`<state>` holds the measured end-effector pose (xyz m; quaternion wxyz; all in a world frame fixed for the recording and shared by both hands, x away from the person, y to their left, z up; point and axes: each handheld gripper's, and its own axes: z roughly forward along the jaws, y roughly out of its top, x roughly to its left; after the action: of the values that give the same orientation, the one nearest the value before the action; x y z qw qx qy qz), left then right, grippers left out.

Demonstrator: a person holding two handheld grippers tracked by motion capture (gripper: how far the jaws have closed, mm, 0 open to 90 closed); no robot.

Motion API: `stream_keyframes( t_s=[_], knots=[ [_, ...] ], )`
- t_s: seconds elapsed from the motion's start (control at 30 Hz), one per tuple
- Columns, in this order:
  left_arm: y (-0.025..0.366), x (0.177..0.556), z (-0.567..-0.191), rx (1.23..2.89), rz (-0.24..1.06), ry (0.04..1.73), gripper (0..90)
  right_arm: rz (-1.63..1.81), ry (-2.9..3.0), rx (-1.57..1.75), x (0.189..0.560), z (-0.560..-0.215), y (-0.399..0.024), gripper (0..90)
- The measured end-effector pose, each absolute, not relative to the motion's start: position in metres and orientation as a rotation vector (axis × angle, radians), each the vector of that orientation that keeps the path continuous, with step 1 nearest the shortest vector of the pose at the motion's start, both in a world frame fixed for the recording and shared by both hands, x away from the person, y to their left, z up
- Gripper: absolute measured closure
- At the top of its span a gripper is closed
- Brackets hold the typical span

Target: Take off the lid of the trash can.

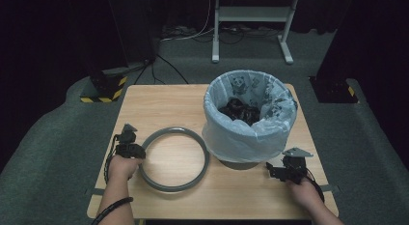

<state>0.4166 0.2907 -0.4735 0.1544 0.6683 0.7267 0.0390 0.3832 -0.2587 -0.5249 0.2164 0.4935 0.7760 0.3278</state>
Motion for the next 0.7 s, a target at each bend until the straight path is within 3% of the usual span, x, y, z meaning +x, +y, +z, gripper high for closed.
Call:
stream_keyframes(
  t_s=[0.53, 0.7],
  knots=[
    [0.2877, 0.4156, -0.476, 1.948, 0.13, 2.08, 75.3, 0.908, 2.151, 1.366, 0.3831, -0.5249, -0.2587, 10.3],
    [0.2884, 0.4141, -0.4744, 1.946, 0.165, 2.051, 68.6, 0.909, 2.15, 1.369, 0.383, -0.5249, -0.2585, 10.2]
  ],
)
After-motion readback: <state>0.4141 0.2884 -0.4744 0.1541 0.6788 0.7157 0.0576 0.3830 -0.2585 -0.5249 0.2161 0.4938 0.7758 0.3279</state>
